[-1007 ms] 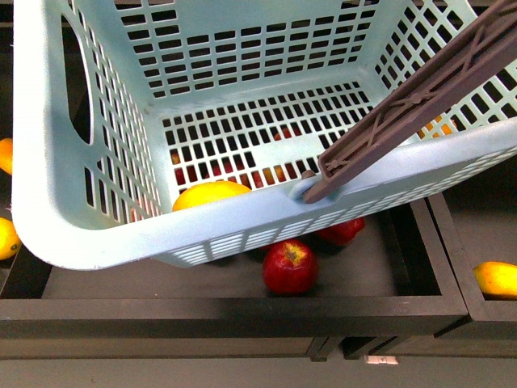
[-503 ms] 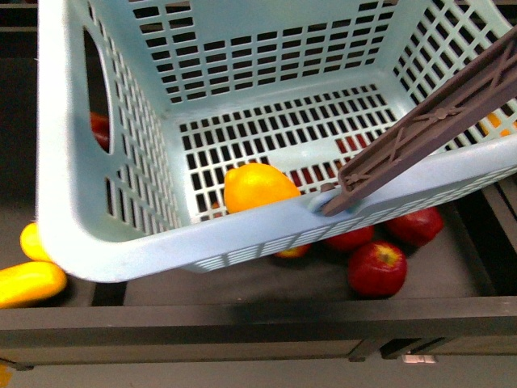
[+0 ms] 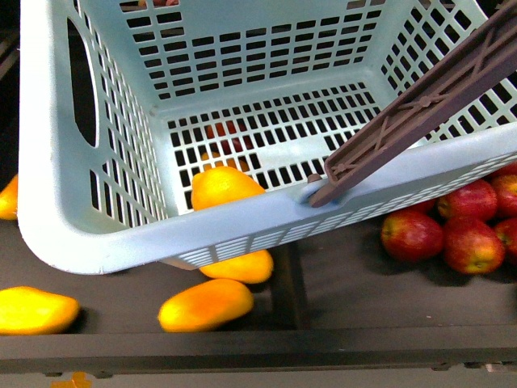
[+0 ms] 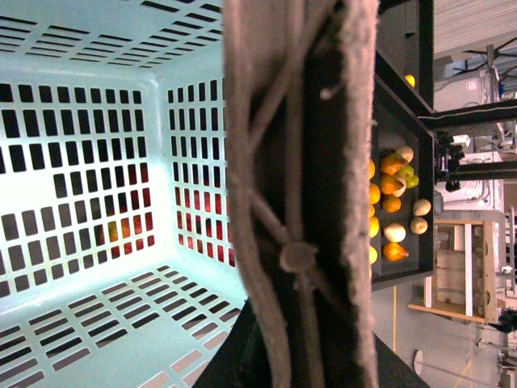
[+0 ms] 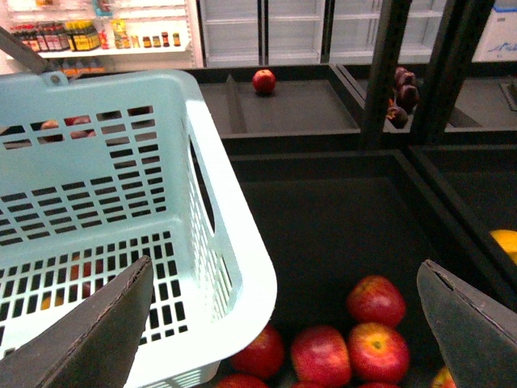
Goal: Pick lemon and mango into basket
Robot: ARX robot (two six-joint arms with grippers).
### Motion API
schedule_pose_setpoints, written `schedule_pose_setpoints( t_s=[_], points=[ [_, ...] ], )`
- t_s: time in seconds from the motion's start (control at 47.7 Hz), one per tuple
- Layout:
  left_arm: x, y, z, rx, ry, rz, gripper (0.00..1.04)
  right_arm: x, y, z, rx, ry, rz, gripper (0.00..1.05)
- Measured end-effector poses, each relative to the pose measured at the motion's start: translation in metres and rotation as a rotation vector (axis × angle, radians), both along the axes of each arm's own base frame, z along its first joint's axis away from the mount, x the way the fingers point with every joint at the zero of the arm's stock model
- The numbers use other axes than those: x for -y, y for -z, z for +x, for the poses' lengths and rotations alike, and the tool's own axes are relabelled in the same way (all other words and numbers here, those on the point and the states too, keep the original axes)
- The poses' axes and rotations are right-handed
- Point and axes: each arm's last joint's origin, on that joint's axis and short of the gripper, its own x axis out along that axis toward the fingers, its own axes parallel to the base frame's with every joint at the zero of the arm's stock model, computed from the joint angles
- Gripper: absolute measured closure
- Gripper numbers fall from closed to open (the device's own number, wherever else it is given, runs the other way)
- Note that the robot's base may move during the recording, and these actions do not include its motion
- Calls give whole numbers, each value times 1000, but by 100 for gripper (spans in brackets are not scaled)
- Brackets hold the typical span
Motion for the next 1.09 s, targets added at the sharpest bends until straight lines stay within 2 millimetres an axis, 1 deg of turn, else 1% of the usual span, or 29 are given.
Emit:
schedule_pose_setpoints(
  t_s=[0.965,1.091],
  points=[
    [0,0,0,4,-3,4,100,0,0,0,-1,-3,0,9],
    [-6,-1,5,10,-37,10,100,-1,0,0,1,-12,0,9]
  ],
)
